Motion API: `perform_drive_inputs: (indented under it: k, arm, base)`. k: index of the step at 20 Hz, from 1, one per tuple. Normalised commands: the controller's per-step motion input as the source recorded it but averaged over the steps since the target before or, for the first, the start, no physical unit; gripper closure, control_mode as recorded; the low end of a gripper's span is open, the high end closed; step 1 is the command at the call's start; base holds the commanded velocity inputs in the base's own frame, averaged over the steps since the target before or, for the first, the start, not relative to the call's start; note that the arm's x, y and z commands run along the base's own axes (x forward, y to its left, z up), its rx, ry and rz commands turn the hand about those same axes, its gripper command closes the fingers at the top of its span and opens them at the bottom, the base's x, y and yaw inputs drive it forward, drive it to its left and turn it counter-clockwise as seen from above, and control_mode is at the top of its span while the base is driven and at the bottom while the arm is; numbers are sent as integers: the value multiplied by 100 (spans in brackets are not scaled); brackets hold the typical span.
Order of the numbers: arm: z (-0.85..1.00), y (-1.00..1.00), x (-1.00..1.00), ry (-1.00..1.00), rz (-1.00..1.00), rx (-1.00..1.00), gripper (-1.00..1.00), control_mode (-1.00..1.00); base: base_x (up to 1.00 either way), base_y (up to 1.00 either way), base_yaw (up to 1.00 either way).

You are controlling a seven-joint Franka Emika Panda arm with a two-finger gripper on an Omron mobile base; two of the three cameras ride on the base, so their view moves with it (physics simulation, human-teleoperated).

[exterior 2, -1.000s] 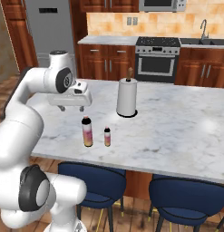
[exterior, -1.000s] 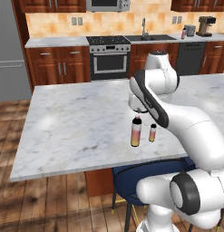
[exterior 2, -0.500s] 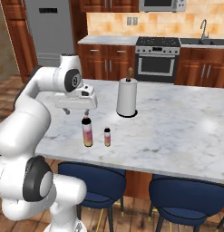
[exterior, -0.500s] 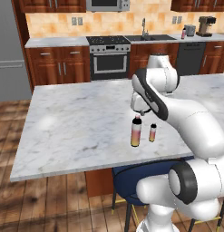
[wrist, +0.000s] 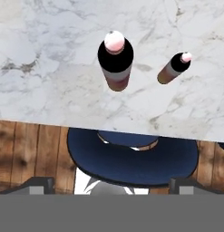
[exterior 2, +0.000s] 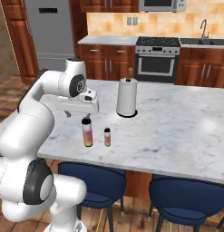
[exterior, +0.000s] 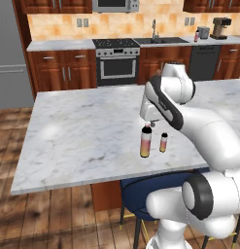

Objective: Place the large bottle from the dining counter next to the other large bottle outside the sink, and place the small bottle from the dining counter next to the other small bottle inside the sink.

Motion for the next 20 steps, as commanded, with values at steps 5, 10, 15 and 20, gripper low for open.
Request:
perform_drive_inputs:
  k: [5, 10, 15, 20]
  arm:
    - [0, 0, 14, 3, 1, 0, -100, -100]
    - [0, 0, 21, 11, 0, -2, -100, -100]
    - [0, 0, 24, 10, 0, 0, -100, -100]
    - [0, 0, 21, 6, 0, -1, -100, -100]
  base:
    - [0, 0, 0]
    - [0, 0, 0]
    - [0, 0, 0]
    - [0, 0, 0]
